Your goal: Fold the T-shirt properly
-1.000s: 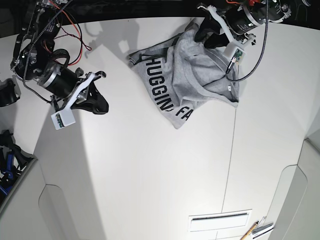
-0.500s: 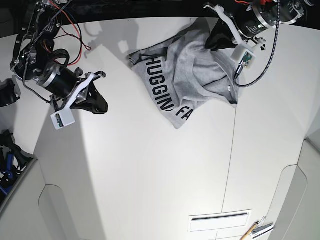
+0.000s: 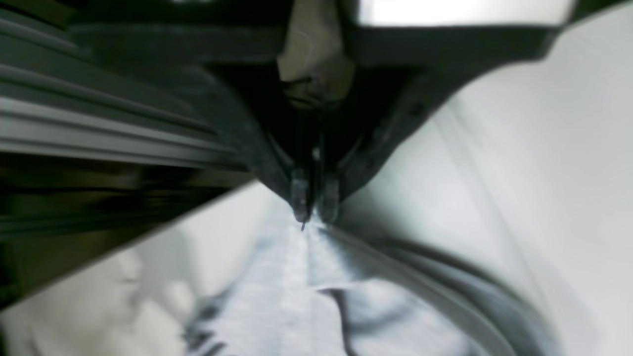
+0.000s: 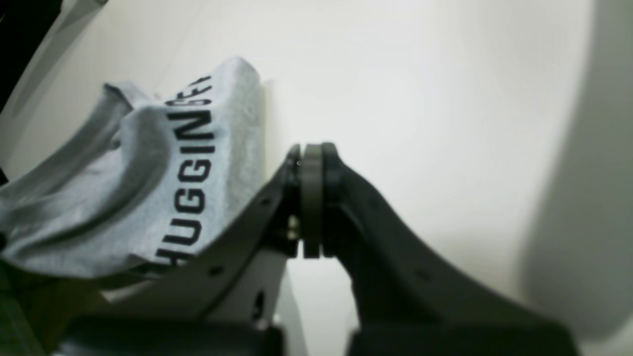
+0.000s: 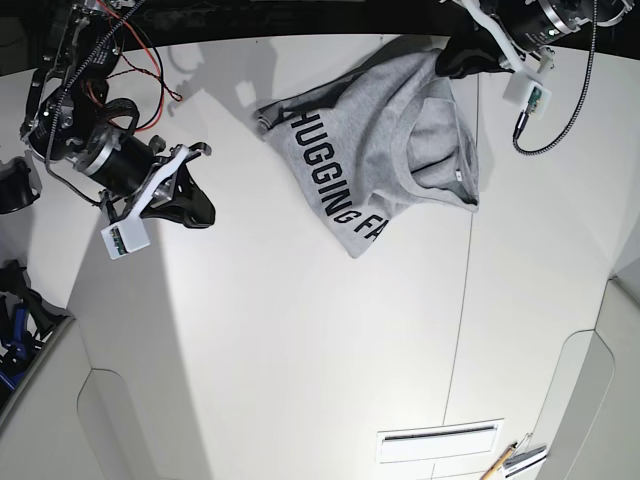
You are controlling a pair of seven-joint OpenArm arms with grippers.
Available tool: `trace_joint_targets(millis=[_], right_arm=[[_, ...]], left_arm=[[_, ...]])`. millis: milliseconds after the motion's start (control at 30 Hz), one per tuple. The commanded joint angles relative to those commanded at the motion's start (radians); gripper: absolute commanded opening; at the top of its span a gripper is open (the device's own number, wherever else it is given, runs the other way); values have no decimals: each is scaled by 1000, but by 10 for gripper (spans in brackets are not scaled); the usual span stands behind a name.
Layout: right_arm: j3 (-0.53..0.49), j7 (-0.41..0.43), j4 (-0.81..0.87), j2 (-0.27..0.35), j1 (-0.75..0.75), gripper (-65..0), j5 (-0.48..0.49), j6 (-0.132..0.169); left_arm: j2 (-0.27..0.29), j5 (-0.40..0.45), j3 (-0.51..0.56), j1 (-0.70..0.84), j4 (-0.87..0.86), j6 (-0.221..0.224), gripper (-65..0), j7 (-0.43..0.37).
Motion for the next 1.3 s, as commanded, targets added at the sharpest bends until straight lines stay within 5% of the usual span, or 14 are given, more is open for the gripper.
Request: trace_joint_targets(millis=[200,300,333,500,733,1067,1300], right_arm=[[0,0,0,0,0,-650,0,0],[0,0,0,0,0,-650,0,0],[0,0,0,0,0,-650,0,0],[0,-4,0,0,0,-650,0,0],[-2,4,0,0,0,-650,37,0],[-14,4,0,0,0,-650,42,0],[-14,1,0,0,0,-650,41,0]], left_arm=[[7,-8,0,1,0,0,-623,16],[6,-9,0,1,0,0,-354,21],[6,-12,0,1,0,0,-310,20],[7,-121,-70,-10,2,0,-310,0],[6,6,-129,-180,-66,0,-310,-135],[7,-5,-118,-312,-346,0,-265,-135],[6,242,-8,-327,-352,0,-266,-237]])
